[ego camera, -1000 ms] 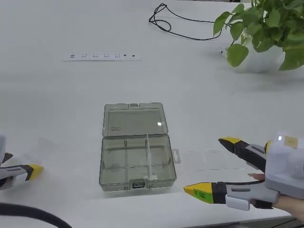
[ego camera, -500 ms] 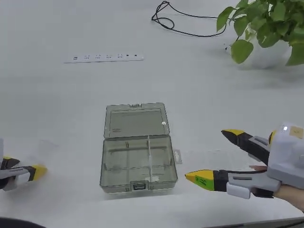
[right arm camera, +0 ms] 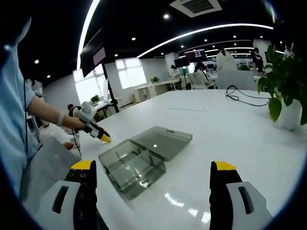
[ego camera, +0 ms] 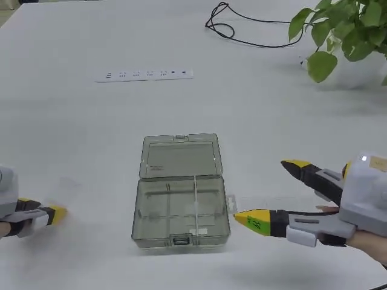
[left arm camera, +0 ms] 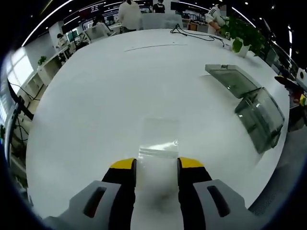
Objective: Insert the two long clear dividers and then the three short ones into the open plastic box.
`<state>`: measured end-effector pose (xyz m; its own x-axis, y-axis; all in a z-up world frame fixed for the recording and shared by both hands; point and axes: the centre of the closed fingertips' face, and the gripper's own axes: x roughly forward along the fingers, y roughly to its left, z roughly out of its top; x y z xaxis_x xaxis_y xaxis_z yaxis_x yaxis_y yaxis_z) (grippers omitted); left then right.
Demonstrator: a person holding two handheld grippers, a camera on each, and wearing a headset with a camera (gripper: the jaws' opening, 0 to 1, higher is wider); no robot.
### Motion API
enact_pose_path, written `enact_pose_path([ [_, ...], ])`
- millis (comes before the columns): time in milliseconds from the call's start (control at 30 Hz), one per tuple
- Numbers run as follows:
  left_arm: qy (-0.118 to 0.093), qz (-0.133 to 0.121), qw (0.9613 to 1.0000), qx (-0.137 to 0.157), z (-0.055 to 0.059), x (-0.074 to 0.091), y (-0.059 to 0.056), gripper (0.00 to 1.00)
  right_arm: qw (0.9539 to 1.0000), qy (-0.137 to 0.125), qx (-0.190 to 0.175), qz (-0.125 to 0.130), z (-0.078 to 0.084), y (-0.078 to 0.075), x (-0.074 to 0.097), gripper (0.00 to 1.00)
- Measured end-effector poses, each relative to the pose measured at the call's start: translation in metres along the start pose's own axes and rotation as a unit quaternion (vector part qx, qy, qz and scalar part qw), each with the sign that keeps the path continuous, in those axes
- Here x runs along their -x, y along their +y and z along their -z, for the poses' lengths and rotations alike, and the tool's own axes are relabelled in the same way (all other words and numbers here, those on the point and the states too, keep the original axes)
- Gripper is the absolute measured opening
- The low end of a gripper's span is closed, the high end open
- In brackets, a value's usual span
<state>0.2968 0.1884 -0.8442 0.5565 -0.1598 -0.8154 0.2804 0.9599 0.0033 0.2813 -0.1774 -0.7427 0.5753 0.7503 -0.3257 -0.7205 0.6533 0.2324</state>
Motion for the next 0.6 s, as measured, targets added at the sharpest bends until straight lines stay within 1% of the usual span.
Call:
enact_pose_path([
  [33,0.001,0.000,1.0000,0.000,0.000,0.000,0.000,0.32,1.0000,0.002,0.002,-0.005,0.000,0.002,-0.001,0.99],
  [133,-0.002,0.001,1.0000,-0.001,0.000,0.001,0.001,0.32,0.9999,0.009,0.011,-0.006,0.001,0.004,-0.004,0.99],
  [200,-0.010,0.002,0.9999,-0.001,0.000,0.001,0.002,0.32,0.9999,0.004,0.009,-0.006,-0.001,0.004,-0.005,0.99],
  [267,-0.014,0.003,0.9999,-0.003,-0.001,0.001,0.002,0.32,0.9999,0.007,0.007,-0.001,-0.002,0.003,-0.009,0.99],
  [400,-0.019,0.005,0.9998,-0.006,-0.002,0.001,0.003,0.32,0.9999,0.007,0.013,0.001,-0.007,0.007,-0.015,0.99],
  [467,-0.024,0.004,0.9997,-0.003,-0.002,0.001,0.004,0.32,0.9998,0.006,0.018,0.005,-0.008,0.007,-0.017,0.99],
  [533,-0.031,0.001,0.9995,0.002,-0.002,0.002,0.004,0.32,0.9998,0.005,0.015,0.010,-0.011,0.008,-0.019,0.99],
  [600,-0.032,-0.002,0.9995,0.001,-0.003,0.001,0.005,0.32,0.9998,0.003,0.013,0.015,-0.014,0.010,-0.020,0.99],
])
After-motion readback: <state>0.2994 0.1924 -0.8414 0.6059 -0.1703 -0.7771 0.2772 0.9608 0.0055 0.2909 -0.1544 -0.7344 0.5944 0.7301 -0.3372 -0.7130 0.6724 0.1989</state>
